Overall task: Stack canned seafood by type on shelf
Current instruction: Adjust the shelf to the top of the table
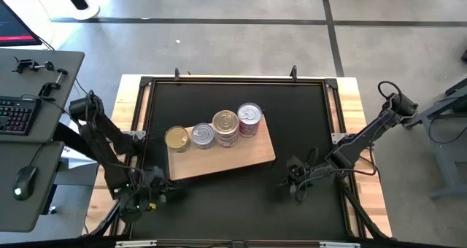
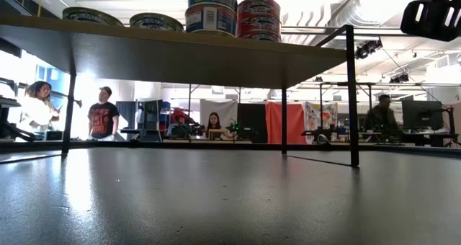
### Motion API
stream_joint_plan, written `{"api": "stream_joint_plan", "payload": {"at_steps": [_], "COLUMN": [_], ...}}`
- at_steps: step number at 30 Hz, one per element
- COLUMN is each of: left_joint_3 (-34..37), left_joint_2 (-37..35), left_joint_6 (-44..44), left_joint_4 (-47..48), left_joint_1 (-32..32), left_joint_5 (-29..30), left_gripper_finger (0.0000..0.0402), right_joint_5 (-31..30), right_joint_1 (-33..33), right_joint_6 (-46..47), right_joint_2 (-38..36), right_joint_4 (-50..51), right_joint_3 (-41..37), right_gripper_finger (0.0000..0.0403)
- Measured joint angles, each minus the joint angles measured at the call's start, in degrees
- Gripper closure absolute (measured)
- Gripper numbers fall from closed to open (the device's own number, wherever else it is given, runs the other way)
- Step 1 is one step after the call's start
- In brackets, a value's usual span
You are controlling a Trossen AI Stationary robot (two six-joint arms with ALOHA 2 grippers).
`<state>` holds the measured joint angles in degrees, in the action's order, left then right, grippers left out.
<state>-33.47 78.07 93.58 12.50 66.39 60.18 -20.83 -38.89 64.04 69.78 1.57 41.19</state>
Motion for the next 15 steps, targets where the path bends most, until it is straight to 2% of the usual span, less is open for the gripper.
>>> {"api": "stream_joint_plan", "payload": {"at_steps": [9, 15], "left_joint_3": [0.0, 0.0], "left_joint_2": [-7.6, -11.0], "left_joint_6": [5.2, 5.4], "left_joint_4": [18.4, 25.6], "left_joint_1": [-0.2, -2.9], "left_joint_5": [-0.6, -1.1], "left_gripper_finger": [0.0402, 0.0401], "right_joint_5": [-1.3, -4.4], "right_joint_1": [0.0, 0.0], "right_joint_6": [-0.5, -1.1], "right_joint_2": [0.0, 0.0], "right_joint_4": [3.4, 4.1], "right_joint_3": [0.0, 0.0], "right_gripper_finger": [0.0403, 0.0403]}}
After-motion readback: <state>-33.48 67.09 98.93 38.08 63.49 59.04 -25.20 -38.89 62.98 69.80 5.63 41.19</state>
